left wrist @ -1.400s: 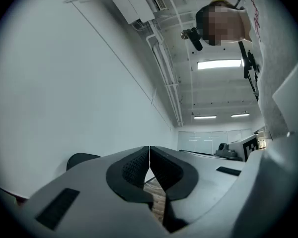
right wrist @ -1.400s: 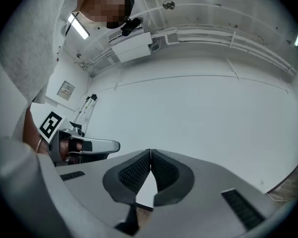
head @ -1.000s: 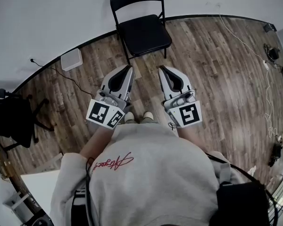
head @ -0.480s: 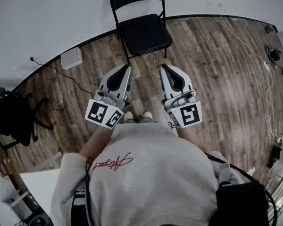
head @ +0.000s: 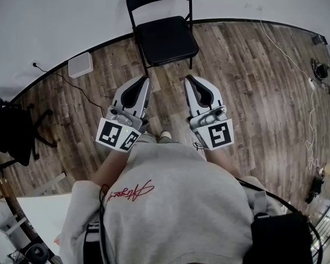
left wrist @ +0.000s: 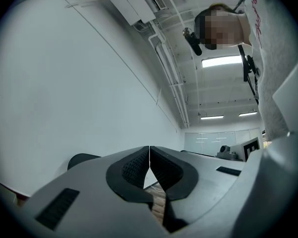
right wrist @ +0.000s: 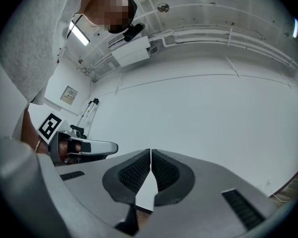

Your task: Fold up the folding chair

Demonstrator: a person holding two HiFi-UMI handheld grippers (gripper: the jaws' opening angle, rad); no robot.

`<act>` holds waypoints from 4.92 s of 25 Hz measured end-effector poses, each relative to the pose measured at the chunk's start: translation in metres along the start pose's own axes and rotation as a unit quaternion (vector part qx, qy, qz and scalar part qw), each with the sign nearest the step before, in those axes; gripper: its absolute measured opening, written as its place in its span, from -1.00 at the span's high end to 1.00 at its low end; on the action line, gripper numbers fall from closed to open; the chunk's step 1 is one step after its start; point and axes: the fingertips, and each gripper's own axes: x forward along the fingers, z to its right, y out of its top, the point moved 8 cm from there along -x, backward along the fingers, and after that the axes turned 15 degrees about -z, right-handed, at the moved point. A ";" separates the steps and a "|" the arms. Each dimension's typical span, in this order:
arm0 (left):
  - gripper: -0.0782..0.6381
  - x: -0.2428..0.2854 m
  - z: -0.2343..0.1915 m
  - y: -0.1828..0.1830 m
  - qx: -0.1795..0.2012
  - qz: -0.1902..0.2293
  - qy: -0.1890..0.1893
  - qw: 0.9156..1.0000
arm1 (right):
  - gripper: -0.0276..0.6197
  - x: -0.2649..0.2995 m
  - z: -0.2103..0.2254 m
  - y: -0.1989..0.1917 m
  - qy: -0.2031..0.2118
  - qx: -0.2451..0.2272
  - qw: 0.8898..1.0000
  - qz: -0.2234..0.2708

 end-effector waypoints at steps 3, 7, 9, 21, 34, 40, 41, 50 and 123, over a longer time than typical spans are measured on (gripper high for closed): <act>0.73 0.008 0.005 -0.001 0.006 0.007 0.010 1.000 | 0.86 0.000 0.014 -0.004 0.006 0.002 1.000 0.005; 0.73 0.019 0.000 -0.003 0.010 0.000 0.016 1.000 | 0.86 0.009 0.027 -0.012 0.018 0.009 1.000 -0.009; 0.73 0.029 -0.012 -0.003 0.010 -0.002 0.022 1.000 | 0.86 0.022 0.036 -0.016 0.018 0.014 1.000 -0.010; 0.73 0.131 -0.142 0.025 0.019 -0.015 0.013 1.000 | 0.86 0.167 0.108 -0.017 -0.006 0.014 1.000 -0.012; 0.73 0.207 -0.235 0.011 -0.021 -0.093 0.018 0.995 | 0.86 0.272 0.172 -0.015 -0.075 -0.013 0.997 -0.032; 0.68 0.224 -0.241 -0.050 -0.066 -0.183 0.032 0.980 | 0.85 0.286 0.216 -0.057 -0.098 -0.019 0.988 -0.117; 0.49 0.226 -0.243 -0.065 -0.076 -0.208 0.042 0.974 | 0.85 0.289 0.225 -0.065 -0.103 -0.025 0.985 -0.134; -0.01 0.235 -0.287 -0.246 -0.258 -0.348 0.146 0.889 | 0.24 0.366 0.325 -0.184 -0.111 -0.044 0.966 -0.229; -0.08 0.367 -0.478 -0.249 -0.741 -0.265 0.034 0.617 | 0.76 0.603 0.541 -0.276 0.122 0.020 0.938 -0.323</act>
